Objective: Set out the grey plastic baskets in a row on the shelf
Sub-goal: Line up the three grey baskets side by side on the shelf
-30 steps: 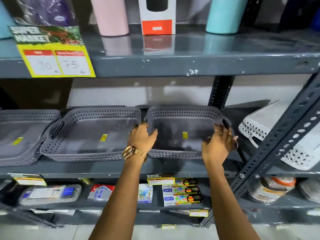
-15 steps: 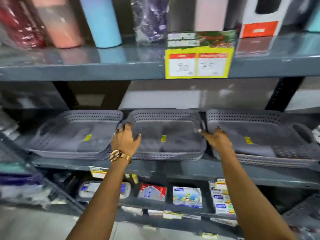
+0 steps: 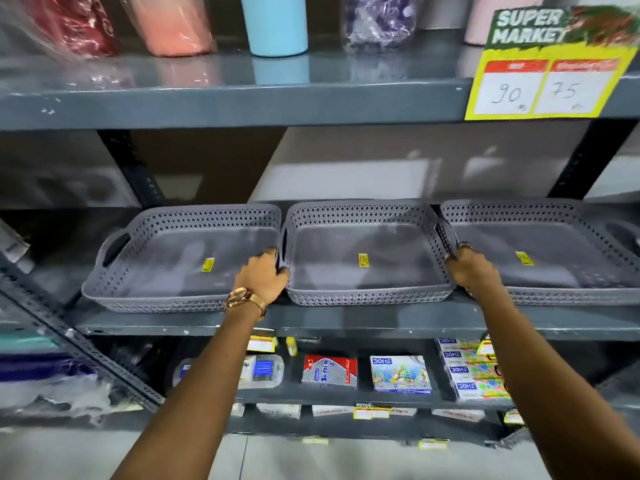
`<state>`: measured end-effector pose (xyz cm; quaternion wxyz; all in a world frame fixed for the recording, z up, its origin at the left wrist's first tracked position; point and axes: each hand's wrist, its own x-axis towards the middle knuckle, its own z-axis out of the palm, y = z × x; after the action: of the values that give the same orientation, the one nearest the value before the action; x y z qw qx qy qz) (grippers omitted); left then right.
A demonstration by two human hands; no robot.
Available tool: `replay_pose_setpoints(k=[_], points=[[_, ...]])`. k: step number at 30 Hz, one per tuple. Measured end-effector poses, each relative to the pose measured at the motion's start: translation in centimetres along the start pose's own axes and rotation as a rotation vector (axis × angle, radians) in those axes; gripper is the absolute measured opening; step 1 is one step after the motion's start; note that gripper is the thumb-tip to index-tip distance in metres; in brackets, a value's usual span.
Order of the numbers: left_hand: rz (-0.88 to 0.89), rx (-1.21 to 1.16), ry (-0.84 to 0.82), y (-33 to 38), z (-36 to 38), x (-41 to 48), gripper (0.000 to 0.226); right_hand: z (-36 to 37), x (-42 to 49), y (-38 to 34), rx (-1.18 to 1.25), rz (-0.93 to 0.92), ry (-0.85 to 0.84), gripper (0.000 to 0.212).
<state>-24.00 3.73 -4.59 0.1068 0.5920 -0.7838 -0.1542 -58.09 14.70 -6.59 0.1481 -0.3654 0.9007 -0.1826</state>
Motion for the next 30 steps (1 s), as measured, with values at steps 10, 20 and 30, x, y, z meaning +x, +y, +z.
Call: replay_pose_setpoints(k=[10,20,30], points=[[-0.055,0.005,0.012,0.9,-0.1,4.4,0.046,0.1,4.4,-2.2,0.031,0.002,-0.033,0.027],[-0.069,-0.004,0.002,1.2,-0.3,4.4,0.047,0.0,4.0,-2.4,0.015,0.012,-0.035,0.028],[-0.005,0.044,0.015,-0.9,0.0,-0.5,0.050,0.2,-3.2,0.0,0.045,0.034,0.013,0.030]])
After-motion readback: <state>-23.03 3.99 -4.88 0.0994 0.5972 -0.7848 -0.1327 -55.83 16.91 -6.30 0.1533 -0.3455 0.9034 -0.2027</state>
